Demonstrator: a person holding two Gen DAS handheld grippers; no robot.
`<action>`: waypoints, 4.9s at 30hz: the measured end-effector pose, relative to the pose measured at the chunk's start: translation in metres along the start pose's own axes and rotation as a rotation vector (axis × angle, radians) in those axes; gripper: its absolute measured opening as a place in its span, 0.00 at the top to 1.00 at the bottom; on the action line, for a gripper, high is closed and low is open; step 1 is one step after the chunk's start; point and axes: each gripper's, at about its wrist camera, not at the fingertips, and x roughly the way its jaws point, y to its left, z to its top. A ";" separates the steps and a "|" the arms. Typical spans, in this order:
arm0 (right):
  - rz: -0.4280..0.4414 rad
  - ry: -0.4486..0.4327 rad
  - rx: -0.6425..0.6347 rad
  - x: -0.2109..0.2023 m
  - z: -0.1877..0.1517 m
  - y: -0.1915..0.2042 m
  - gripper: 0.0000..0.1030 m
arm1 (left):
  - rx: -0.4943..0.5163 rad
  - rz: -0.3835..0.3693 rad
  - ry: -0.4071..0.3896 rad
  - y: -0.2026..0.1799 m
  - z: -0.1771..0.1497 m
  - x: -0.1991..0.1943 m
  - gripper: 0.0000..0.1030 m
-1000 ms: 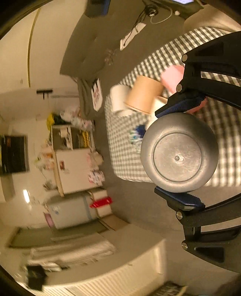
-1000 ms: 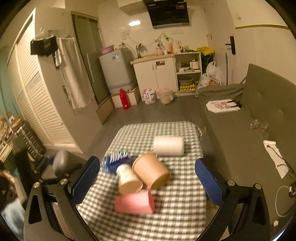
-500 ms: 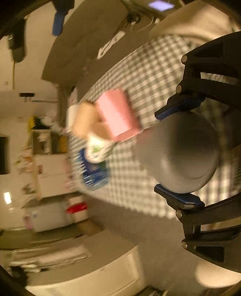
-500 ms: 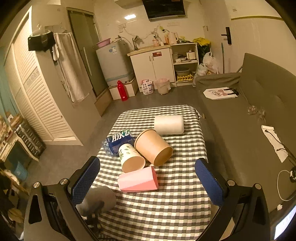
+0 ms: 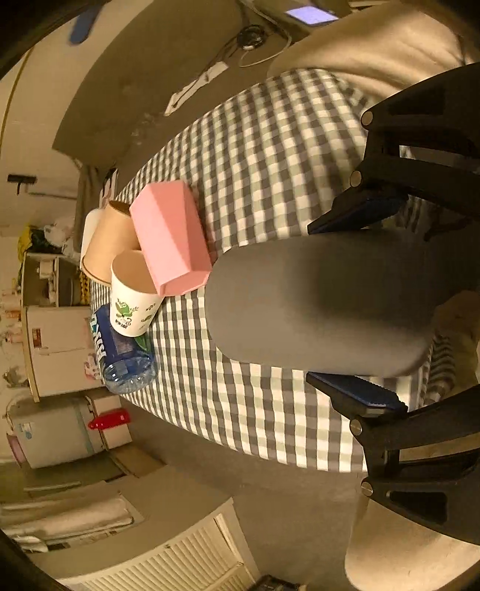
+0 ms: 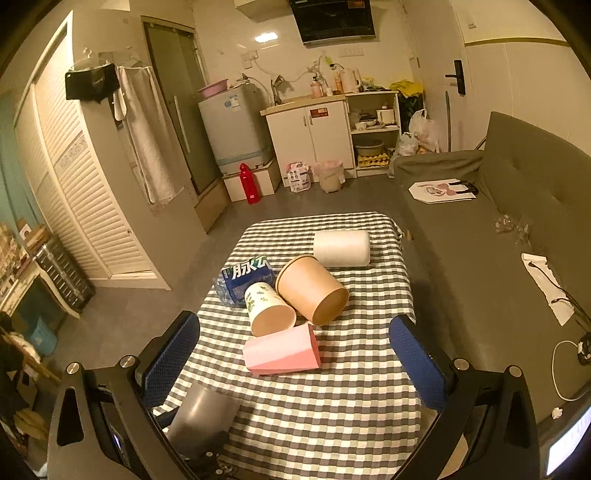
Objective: Flip cup upside down
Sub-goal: 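Pass the grey cup from the left tool into the right tool, then carry the grey cup with the right tool and lower it upside down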
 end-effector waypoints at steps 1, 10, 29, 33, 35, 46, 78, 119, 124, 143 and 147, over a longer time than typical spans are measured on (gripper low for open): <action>-0.003 0.007 0.008 0.001 -0.003 -0.002 0.00 | -0.010 -0.003 -0.005 -0.003 0.003 0.003 0.29; -0.056 0.055 0.011 0.011 -0.019 -0.015 0.00 | -0.045 -0.045 -0.053 -0.024 0.038 0.029 0.29; -0.177 0.040 0.036 0.013 -0.052 0.006 0.00 | -0.096 0.014 -0.232 0.053 0.036 -0.041 0.05; -0.180 0.099 0.024 0.028 -0.077 0.034 0.00 | -0.097 0.056 -0.256 0.074 0.039 -0.038 0.04; -0.171 0.133 0.008 0.038 -0.089 0.047 0.00 | -0.122 0.070 -0.263 0.082 0.038 -0.034 0.04; -0.113 0.304 -0.096 0.093 -0.144 0.107 0.00 | -0.255 0.118 -0.250 0.120 0.028 -0.026 0.04; -0.066 0.184 -0.054 0.071 -0.108 0.074 0.31 | -0.163 0.187 -0.225 0.091 0.030 -0.011 0.04; -0.020 0.156 -0.150 0.109 -0.100 0.051 0.30 | -0.077 0.213 -0.177 0.055 0.037 0.012 0.04; -0.019 0.152 -0.108 0.105 -0.096 0.046 0.28 | -0.104 0.186 -0.192 0.056 0.037 0.007 0.04; -0.070 -0.059 -0.141 0.015 -0.073 0.027 0.20 | -0.140 0.081 -0.331 0.019 0.033 -0.043 0.04; -0.119 -0.029 -0.128 0.020 -0.094 0.011 0.20 | -0.130 0.078 -0.319 0.017 0.027 -0.042 0.04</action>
